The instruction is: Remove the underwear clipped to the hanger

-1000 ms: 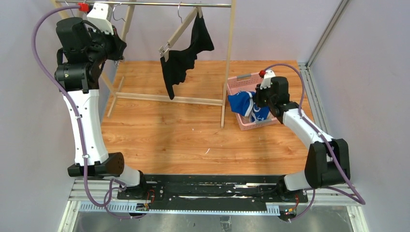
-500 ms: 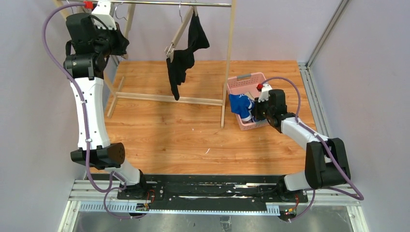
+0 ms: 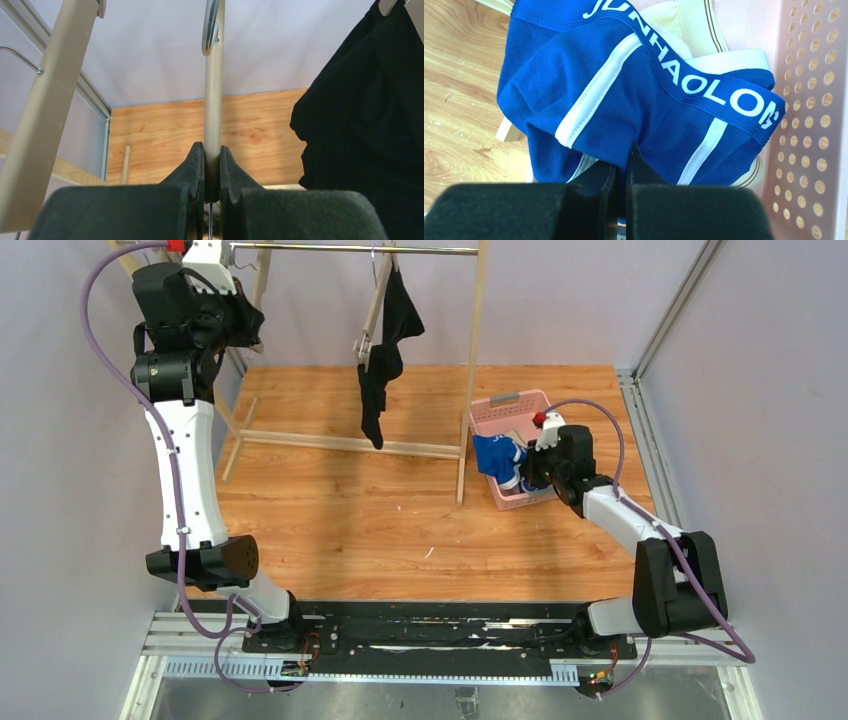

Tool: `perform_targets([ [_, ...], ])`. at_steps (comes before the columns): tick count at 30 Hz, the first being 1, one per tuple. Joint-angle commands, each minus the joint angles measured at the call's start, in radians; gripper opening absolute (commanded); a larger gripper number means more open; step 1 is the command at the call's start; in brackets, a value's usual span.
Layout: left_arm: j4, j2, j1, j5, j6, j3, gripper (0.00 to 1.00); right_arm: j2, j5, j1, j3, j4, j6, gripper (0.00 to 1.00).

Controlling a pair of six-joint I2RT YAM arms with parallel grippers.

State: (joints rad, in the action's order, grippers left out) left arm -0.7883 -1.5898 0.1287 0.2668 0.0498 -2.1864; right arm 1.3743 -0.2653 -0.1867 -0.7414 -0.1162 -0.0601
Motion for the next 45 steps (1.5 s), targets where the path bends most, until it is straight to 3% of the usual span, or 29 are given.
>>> perform_targets([
  [1, 0.041, -0.003, 0.009, 0.006, -0.011, -0.037, 0.00, 0.005, -0.019, 0.011, 0.008, -0.026, -0.017, 0.00],
  [14, 0.034, -0.072, 0.009, -0.011, -0.009, -0.052, 0.00, 0.004, 0.001, 0.011, 0.027, -0.040, -0.022, 0.01],
  [18, 0.042, -0.090, 0.010, -0.026, -0.025, -0.044, 0.05, 0.016, 0.017, 0.012, 0.022, -0.037, -0.019, 0.00],
  [23, 0.079, -0.049, 0.009, -0.056, -0.028, 0.007, 0.25, 0.045, -0.005, 0.013, -0.004, -0.028, -0.012, 0.03],
  [30, 0.140, 0.048, 0.009, -0.103, -0.011, 0.066, 0.47, 0.050, 0.026, 0.012, -0.051, -0.006, 0.008, 0.31],
  [35, 0.139, 0.100, 0.009, -0.119, -0.006, 0.078, 0.64, 0.055, 0.037, 0.013, -0.113, 0.040, 0.026, 0.35],
  [45, 0.128, 0.233, 0.010, -0.158, 0.014, 0.179, 0.77, -0.064, 0.092, 0.013, -0.152, 0.096, 0.056, 0.38],
])
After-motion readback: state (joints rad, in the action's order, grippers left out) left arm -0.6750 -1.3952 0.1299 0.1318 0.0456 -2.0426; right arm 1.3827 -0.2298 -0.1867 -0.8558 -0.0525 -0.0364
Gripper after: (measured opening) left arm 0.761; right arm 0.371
